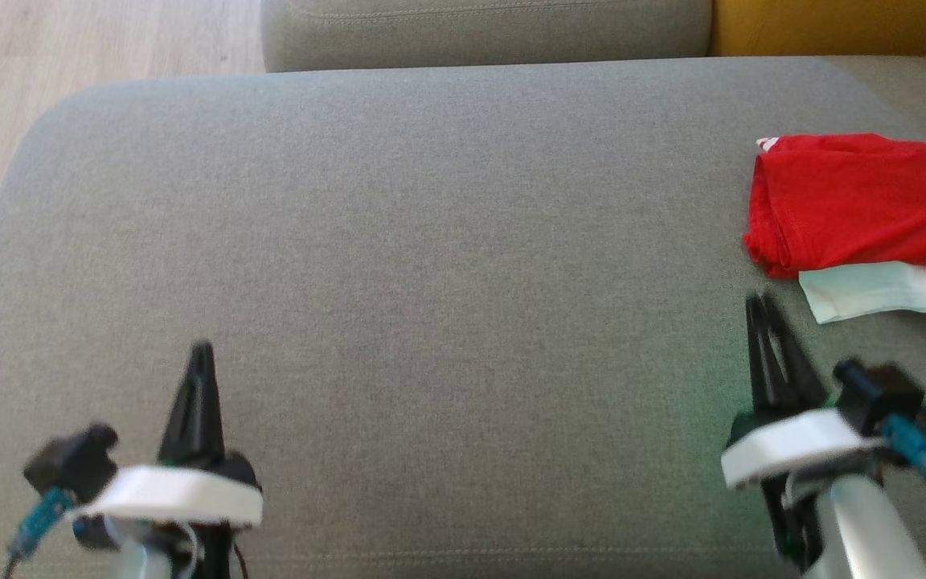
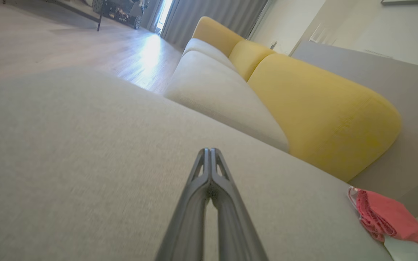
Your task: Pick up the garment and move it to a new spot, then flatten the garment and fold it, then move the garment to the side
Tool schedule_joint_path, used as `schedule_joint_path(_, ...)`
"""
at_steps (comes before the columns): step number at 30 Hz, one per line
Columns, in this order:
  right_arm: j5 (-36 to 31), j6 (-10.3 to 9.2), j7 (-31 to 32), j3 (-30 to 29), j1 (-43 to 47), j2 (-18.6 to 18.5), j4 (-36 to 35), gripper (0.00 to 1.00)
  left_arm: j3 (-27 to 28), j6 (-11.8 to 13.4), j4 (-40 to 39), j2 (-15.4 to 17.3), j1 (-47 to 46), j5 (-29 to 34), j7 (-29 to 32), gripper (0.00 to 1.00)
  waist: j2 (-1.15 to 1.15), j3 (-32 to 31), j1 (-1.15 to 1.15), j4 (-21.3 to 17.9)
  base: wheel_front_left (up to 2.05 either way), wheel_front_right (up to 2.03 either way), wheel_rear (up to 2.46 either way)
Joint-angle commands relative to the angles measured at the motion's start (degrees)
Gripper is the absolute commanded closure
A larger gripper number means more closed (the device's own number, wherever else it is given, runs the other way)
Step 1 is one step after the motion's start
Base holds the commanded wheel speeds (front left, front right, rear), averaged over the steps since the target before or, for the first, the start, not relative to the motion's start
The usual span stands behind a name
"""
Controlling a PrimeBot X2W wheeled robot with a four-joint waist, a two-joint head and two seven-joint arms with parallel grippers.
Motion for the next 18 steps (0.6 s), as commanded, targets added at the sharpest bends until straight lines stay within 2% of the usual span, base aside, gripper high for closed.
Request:
schedule_joint_path(1, 1.0, -0.01, 0.2, -0.1, 0.0, 0.0, 0.0, 1.0, 0.0, 0.0, 0.0, 0.0, 0.0, -0.7, 0.2, 1.0, 0.0, 0.0, 0.0, 0.0, 0.0, 0.0, 0.0)
schedule_joint_path(18, 12.0, -0.02, 2.6, -1.1, 0.2, 0.0, -0.4, 1.0, 0.9, -0.1, 0.3, 0.3, -0.7, -9.0, 2.7, 1.0, 0.0, -0.6, 0.0, -0.3, 0.0, 0.0, 0.0)
